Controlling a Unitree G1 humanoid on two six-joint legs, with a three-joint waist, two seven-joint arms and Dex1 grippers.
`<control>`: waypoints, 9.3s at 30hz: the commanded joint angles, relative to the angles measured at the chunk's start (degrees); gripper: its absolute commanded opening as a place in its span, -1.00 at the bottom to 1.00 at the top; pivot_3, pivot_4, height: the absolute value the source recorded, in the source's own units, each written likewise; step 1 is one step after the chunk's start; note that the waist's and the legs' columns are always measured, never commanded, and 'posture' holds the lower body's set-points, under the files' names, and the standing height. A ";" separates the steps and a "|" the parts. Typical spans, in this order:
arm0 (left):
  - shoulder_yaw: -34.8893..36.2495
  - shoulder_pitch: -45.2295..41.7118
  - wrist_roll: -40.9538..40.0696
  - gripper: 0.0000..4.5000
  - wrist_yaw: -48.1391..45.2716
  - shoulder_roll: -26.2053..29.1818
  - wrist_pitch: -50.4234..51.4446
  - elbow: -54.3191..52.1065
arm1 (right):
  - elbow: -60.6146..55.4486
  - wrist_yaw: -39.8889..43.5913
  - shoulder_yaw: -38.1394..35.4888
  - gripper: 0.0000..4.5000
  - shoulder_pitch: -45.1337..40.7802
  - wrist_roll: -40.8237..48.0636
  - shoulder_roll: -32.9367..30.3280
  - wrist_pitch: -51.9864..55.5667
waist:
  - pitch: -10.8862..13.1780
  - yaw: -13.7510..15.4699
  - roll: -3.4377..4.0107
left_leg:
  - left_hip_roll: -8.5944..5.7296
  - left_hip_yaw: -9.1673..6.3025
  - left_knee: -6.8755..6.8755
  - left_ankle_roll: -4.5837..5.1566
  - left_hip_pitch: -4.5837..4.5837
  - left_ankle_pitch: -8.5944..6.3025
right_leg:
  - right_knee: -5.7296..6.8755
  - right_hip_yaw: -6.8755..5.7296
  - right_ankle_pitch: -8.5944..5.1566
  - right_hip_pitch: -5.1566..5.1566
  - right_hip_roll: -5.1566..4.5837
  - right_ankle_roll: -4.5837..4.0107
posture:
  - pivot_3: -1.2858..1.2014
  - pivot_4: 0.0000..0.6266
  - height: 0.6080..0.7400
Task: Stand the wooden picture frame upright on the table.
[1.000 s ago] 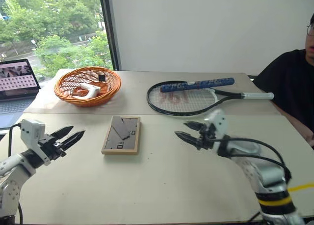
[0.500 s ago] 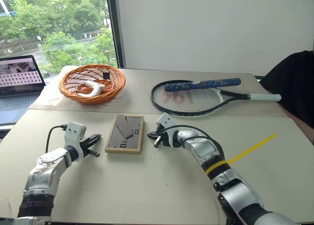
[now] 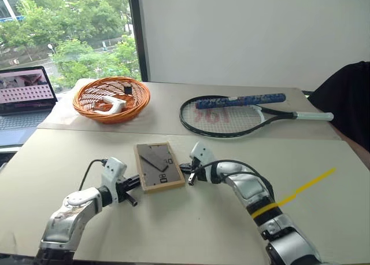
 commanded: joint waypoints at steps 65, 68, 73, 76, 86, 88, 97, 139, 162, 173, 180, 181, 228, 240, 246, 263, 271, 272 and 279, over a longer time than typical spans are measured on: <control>-4.28 -11.20 8.72 -1.00 -3.94 7.66 8.96 9.62 | -12.10 5.81 2.69 -0.98 -1.01 -0.95 -13.60 13.72 | -0.31 0.63 0.31 | -0.15 -0.20 -0.02 0.00 0.08 0.00 | -0.08 0.01 -0.16 0.05 -0.04 0.06 | 0.03 -0.52 0.43; -3.31 -7.84 7.15 -1.00 -4.86 9.23 10.40 6.60 | -6.64 3.29 2.15 -0.98 -2.90 -2.27 -12.45 10.45 | -0.32 -0.24 0.30 | -0.15 -0.23 -0.05 0.01 0.18 0.00 | -0.08 0.01 -0.17 0.08 -0.02 0.08 | 0.03 -0.52 0.43; -4.49 -5.51 4.05 -1.00 -3.55 6.80 14.09 0.70 | -0.16 2.64 3.07 -0.98 -6.44 -3.06 -9.09 5.47 | -0.32 -1.00 0.30 | -0.15 -0.25 -0.01 0.01 0.22 0.00 | -0.08 0.01 -0.19 0.13 -0.03 0.15 | 0.03 -0.52 0.43; -5.59 -5.74 2.22 -1.00 -2.58 4.54 17.39 -2.78 | 2.32 2.49 3.40 -0.98 -7.88 -3.66 -7.19 3.73 | -0.33 -0.85 0.30 | -0.15 -0.25 0.02 0.01 0.23 0.00 | -0.08 0.01 -0.19 0.10 -0.03 0.14 | 0.03 -0.52 0.43; -4.39 -5.37 2.60 -1.00 -2.10 5.55 19.01 -2.80 | 1.77 3.57 2.43 -0.98 -6.36 -4.40 -6.85 4.15 | -0.33 -0.73 0.28 | -0.15 -0.26 0.03 0.01 0.23 0.00 | -0.08 0.01 -0.18 0.11 -0.03 0.13 | 0.03 -0.52 0.43; -3.01 -5.35 3.42 -1.00 -2.05 7.12 17.92 -0.73 | 0.01 3.97 1.79 -0.98 -5.25 -4.49 -8.45 5.14 | -0.33 -0.73 0.28 | -0.15 -0.26 0.00 0.01 0.22 0.00 | -0.08 0.01 -0.18 0.11 -0.03 0.12 | 0.03 -0.52 0.43; 12.84 -8.66 -8.12 -0.89 2.64 9.75 42.52 -1.64 | -13.88 14.08 -4.27 -1.00 1.77 2.52 -21.39 4.32 | -0.30 -1.19 0.25 | -0.15 -0.26 -0.06 0.01 0.18 0.00 | -0.08 0.01 -0.33 0.07 -0.02 0.29 | 0.03 -0.52 0.43; 7.14 -7.39 -86.51 -0.49 49.10 3.21 40.02 11.47 | -5.37 12.92 -0.72 -1.00 2.27 -2.32 -11.46 -11.81 | -0.13 -0.59 -0.08 | -0.28 -0.66 -0.09 -0.11 0.16 0.03 | -0.24 -0.17 -0.09 0.14 -0.03 -0.03 | 0.03 -0.52 0.43; 0.71 -18.99 -85.18 -0.49 33.88 10.89 41.43 12.66 | -12.28 8.81 -10.69 0.58 -9.69 24.76 -5.22 25.05 | -0.04 0.53 -0.08 | -0.28 -0.66 -0.74 -0.23 -0.13 0.11 | -0.62 -0.25 -0.05 -0.11 -0.03 -0.12 | 0.03 -0.52 0.43; 0.02 -18.56 -86.34 -0.49 32.80 11.43 41.12 16.81 | -19.71 14.92 -12.47 0.58 -5.18 31.05 -4.79 20.61 | -0.03 0.67 -0.08 | -0.28 -0.68 -0.76 -0.24 -0.14 0.13 | -0.63 -0.28 -0.05 -0.09 -0.03 -0.12 | 0.03 -0.52 0.43; 2.12 -17.79 -86.51 -0.49 29.66 10.83 43.65 20.29 | -24.09 13.78 -14.16 0.58 -1.53 30.30 -8.26 16.07 | -0.03 0.52 -0.08 | -0.27 -0.68 -0.77 -0.25 -0.13 0.13 | -0.63 -0.29 -0.05 -0.11 -0.03 -0.12 | 0.03 -0.52 0.43; 2.19 -17.80 -86.51 -0.49 29.36 10.90 43.84 20.25 | -23.76 13.55 -13.65 0.58 -1.26 28.62 -9.02 14.14 | -0.03 0.47 -0.08 | -0.28 -0.68 -0.78 -0.25 -0.13 0.13 | -0.62 -0.29 -0.06 -0.11 -0.03 -0.12 | 0.03 -0.52 0.43; 22.59 -2.75 -61.24 1.00 0.04 18.97 32.41 1.92 | 13.98 -22.39 -4.32 -0.44 -9.00 -17.60 -10.17 -68.32 | 0.06 0.06 -0.09 | -0.27 -0.93 -0.72 -0.37 -0.10 0.27 | -0.56 -0.54 0.00 0.10 -0.05 -0.22 | 0.03 -0.52 0.43; 22.56 3.91 -49.01 1.00 -6.49 15.79 24.68 -4.73 | 7.22 4.87 -7.64 -0.44 -11.97 18.01 -7.00 -4.31 | 0.09 -0.08 -0.04 | -0.26 -0.95 -0.70 -0.33 -0.09 0.29 | -0.47 -0.62 -0.02 0.08 -0.06 -0.25 | 0.03 -0.52 0.43; 21.41 3.66 -47.14 1.00 -6.07 14.14 23.76 -6.43 | 10.46 3.50 -9.54 -0.44 -13.02 18.57 -4.13 7.59 | 0.09 -0.36 -0.04 | -0.26 -0.94 -0.76 -0.32 -0.12 0.29 | -0.47 -0.62 -0.03 -0.01 -0.05 -0.26 | 0.03 -0.52 0.43; 20.52 2.05 -44.89 1.00 -5.98 12.71 23.14 -5.88 | 10.20 2.98 -11.02 -0.44 -10.42 19.09 -1.78 21.88 | 0.07 -0.79 -0.03 | -0.26 -0.95 -0.64 -0.31 -0.08 0.29 | -0.41 -0.62 -0.03 0.08 -0.05 -0.23 | 0.03 -0.52 0.43; 19.53 1.00 -43.04 1.00 -6.24 12.36 22.78 -5.44 | 4.42 2.91 -10.05 0.00 -9.56 17.91 -2.35 20.06 | 0.07 -0.65 -0.04 | -0.26 -0.95 -0.65 -0.30 -0.09 0.29 | -0.42 -0.62 -0.04 0.07 -0.05 -0.22 | 0.03 -0.52 0.43; 19.31 0.65 -42.84 1.00 -6.29 12.31 22.77 -5.28 | 3.17 3.30 -10.50 0.11 -9.39 18.91 -2.69 21.45 | 0.08 -0.61 -0.04 | -0.26 -0.95 -0.66 -0.30 -0.09 0.29 | -0.42 -0.62 -0.04 0.07 -0.05 -0.22 | 0.03 -0.52 0.43; 18.75 -0.65 -41.51 1.00 -7.22 12.34 22.60 -4.16 | -2.00 2.82 -14.00 0.97 -6.58 20.82 -6.64 23.49 | 0.08 -0.68 -0.04 | -0.26 -0.95 -0.69 -0.30 -0.12 0.29 | -0.42 -0.62 -0.04 0.02 -0.05 -0.23 | 0.03 -0.52 0.43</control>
